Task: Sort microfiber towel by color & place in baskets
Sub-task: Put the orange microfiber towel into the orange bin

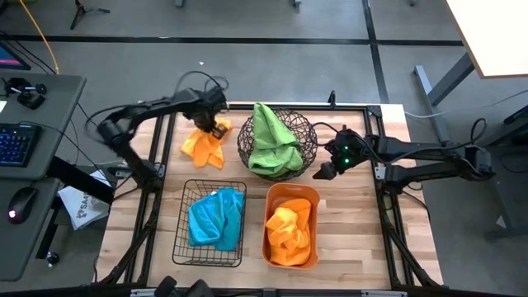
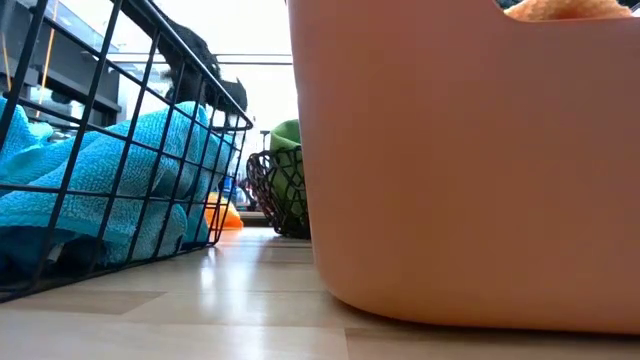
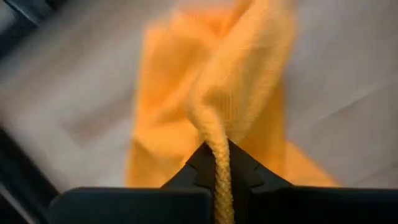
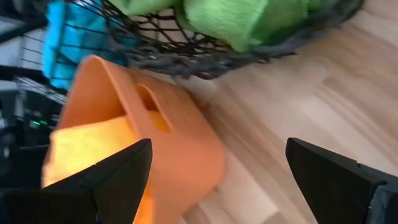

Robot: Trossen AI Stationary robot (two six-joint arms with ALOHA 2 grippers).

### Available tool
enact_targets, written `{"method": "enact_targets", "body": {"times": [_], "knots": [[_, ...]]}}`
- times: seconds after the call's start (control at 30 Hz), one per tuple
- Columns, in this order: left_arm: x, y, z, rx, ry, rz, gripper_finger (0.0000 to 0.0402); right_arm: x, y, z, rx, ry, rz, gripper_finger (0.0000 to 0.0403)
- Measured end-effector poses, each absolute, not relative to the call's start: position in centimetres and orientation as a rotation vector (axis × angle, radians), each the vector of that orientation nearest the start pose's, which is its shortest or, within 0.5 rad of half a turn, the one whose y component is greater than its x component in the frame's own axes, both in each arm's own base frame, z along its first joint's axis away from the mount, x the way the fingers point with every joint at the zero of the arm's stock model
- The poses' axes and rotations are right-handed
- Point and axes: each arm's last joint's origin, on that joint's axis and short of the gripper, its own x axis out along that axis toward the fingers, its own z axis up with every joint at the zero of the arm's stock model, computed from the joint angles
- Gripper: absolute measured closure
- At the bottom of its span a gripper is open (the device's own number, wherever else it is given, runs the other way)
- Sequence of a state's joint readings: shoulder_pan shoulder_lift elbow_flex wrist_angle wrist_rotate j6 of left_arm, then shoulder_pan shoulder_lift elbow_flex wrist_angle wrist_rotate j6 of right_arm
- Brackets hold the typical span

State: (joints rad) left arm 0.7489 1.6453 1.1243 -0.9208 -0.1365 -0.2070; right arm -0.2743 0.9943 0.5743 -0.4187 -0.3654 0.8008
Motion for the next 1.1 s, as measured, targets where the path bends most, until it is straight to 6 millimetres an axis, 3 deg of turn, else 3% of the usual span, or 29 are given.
{"method": "enact_targets", "body": {"times": [0.13,0.27,0.43,0.57,0.8,0.97,1.1], "knots": [[19.9,18.7,26.2,-0.493,1.055,0.885,0.0400,19.0,-3.8,21.5,1.071,0.725,-0.217,0.0037],[17.3,16.0,31.7,-0.415,0.785,0.893,0.0401,19.7,-3.9,22.3,1.115,0.603,-0.242,0.0037],[14.9,12.0,36.2,-0.378,0.495,0.806,0.0401,20.3,-4.3,23.2,1.158,0.439,-0.327,0.0037],[14.6,9.4,38.5,-0.421,0.297,0.661,0.0401,20.5,-4.6,23.6,1.144,0.353,-0.363,0.0037],[17.0,6.0,42.6,-0.427,0.079,0.403,0.0401,20.5,-4.8,23.8,1.138,0.289,-0.432,0.0037],[20.8,4.1,45.7,-0.345,0.054,0.270,0.0401,20.3,-4.7,24.2,1.105,0.277,-0.400,0.0037],[24.8,1.9,46.9,-0.290,0.082,0.169,0.0401,19.5,-4.5,25.2,1.013,0.243,-0.361,0.0037]]}}
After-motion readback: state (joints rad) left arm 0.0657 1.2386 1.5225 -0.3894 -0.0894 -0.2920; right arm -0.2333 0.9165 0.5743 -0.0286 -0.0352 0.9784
